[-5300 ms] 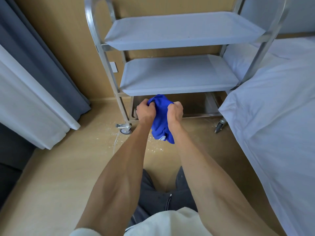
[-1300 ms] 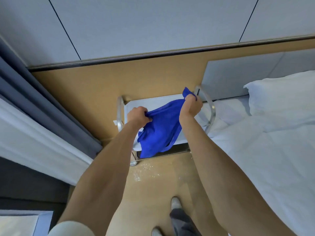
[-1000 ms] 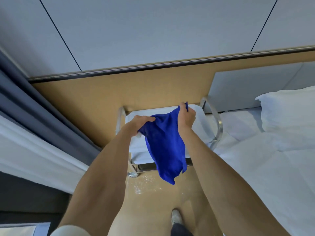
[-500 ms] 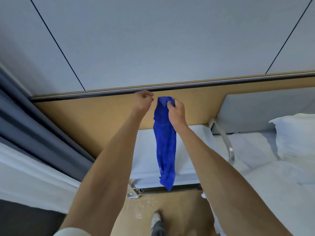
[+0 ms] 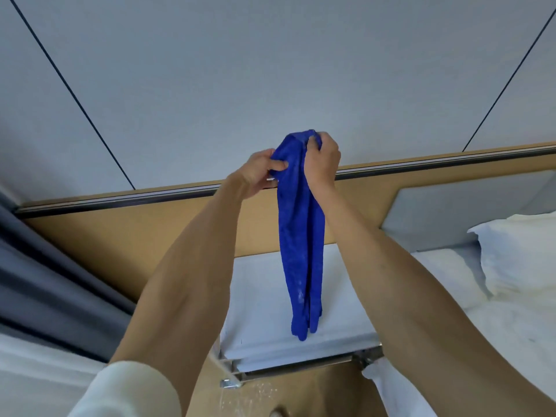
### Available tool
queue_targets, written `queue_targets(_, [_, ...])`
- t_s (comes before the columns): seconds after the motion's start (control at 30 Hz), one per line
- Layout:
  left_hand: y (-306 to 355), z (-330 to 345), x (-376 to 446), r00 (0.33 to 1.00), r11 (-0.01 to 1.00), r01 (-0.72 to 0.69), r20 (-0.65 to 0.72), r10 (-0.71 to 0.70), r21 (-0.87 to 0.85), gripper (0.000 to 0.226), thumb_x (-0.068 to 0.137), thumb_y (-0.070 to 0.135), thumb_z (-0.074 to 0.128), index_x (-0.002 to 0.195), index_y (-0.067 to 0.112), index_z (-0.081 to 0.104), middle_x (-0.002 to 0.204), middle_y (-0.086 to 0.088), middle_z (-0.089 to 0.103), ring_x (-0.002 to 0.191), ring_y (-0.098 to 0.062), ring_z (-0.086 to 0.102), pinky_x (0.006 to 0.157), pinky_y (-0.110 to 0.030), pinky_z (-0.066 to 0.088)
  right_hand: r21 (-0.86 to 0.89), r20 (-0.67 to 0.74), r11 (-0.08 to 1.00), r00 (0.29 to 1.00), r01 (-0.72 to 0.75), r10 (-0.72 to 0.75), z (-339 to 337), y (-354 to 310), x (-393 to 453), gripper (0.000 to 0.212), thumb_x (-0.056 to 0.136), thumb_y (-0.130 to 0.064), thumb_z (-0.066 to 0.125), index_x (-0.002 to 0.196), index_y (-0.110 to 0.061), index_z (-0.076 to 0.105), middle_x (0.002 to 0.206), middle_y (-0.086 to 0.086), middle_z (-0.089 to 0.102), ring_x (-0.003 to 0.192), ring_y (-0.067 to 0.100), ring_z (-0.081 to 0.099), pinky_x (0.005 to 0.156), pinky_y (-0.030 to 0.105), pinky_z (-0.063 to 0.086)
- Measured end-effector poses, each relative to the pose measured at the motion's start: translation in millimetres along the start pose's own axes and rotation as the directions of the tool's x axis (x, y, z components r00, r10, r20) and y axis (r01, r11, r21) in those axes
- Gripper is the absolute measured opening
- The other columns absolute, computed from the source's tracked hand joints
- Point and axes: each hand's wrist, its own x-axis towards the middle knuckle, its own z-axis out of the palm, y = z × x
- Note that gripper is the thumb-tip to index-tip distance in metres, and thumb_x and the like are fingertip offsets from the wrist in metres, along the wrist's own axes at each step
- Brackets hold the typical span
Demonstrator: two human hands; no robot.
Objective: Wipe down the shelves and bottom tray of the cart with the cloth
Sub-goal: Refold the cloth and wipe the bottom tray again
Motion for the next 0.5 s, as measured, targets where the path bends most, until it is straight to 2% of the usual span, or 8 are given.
queue_targets(0.1, [30.2, 1.5, 8.0, 0.996, 0.994, -0.087, -0.022, 0.086, -0.061, 0.036, 0.072, 0.015, 0.067, 0.105, 0.013, 0.052, 0.106, -0.004, 0.064, 0.095, -0.021, 0.061, 0.079, -0.031, 0.052, 0.017, -0.084, 0.994, 0.991, 0.105, -0.103, 1.0, -24.7, 17.5, 0.020, 0.101, -0.015, 0.046, 0.084, -0.014, 0.057, 0.069, -0.015, 0.052, 0.062, 0.002, 0.049, 0.058, 0.018, 0.035])
queue_targets(0.2, [41.4, 1.3, 10.8, 0.993, 0.988, -0.116, 0.004, 0.117, -0.099, 0.037, 0.072, 0.016, 0.067, 0.106, 0.014, 0.050, 0.108, -0.005, 0.062, 0.098, -0.022, 0.060, 0.086, -0.035, 0.049, 0.026, -0.097, 0.984, 0.980, 0.174, -0.171, -2.2, -35.3, 23.9, 0.017, 0.101, -0.014, 0.046, 0.090, -0.013, 0.058, 0.068, -0.015, 0.052, 0.060, 0.002, 0.049, 0.057, 0.014, 0.035])
queue_targets(0.3, [32.8, 4.1, 7.8, 0.998, 0.995, -0.055, 0.025, 0.057, -0.088, 0.045, 0.070, 0.019, 0.064, 0.114, 0.013, 0.056, 0.114, -0.008, 0.062, 0.103, -0.025, 0.059, 0.091, -0.038, 0.045, -0.010, -0.061, 0.982, 0.981, 0.186, -0.186, -6.2, -24.2, 12.9, 0.016, 0.102, -0.016, 0.045, 0.098, -0.009, 0.060, 0.067, -0.009, 0.053, 0.060, 0.010, 0.047, 0.057, 0.025, 0.035])
queue_targets(0.4, [-3.6, 9.6, -2.1, 0.997, 0.992, 0.071, 0.018, -0.070, -0.104, 0.056, 0.069, 0.017, 0.062, 0.124, 0.004, 0.060, 0.123, -0.011, 0.064, 0.113, -0.030, 0.061, 0.099, -0.041, 0.046, -0.079, -0.032, 0.996, 0.999, 0.040, -0.042, -7.7, 10.4, -13.0, 0.020, 0.103, -0.020, 0.044, 0.104, -0.006, 0.058, 0.080, 0.005, 0.060, 0.075, 0.025, 0.049, 0.066, 0.034, 0.034])
queue_targets(0.47, [-44.5, 19.0, -9.4, 0.966, 0.961, 0.259, 0.050, -0.255, -0.097, 0.058, 0.064, 0.013, 0.061, 0.121, 0.001, 0.062, 0.122, -0.015, 0.066, 0.112, -0.033, 0.063, 0.104, -0.042, 0.044, -0.164, 0.025, 0.982, 0.994, -0.099, 0.104, -7.9, 46.0, -43.0, 0.023, 0.104, -0.021, 0.042, 0.105, -0.004, 0.057, 0.090, 0.010, 0.062, 0.084, 0.030, 0.053, 0.072, 0.038, 0.040])
queue_targets(0.5, [-66.9, 27.1, -15.9, 0.932, 0.932, 0.360, 0.058, -0.358, -0.038, 0.054, 0.062, 0.011, 0.058, 0.115, 0.001, 0.062, 0.117, -0.017, 0.068, 0.107, -0.034, 0.064, 0.102, -0.042, 0.045, -0.241, 0.073, 0.953, 0.975, -0.185, 0.208, -10.2, 64.7, -62.3, 0.024, 0.103, -0.020, 0.041, 0.108, -0.005, 0.059, 0.098, 0.012, 0.064, 0.092, 0.033, 0.058, 0.076, 0.040, 0.044])
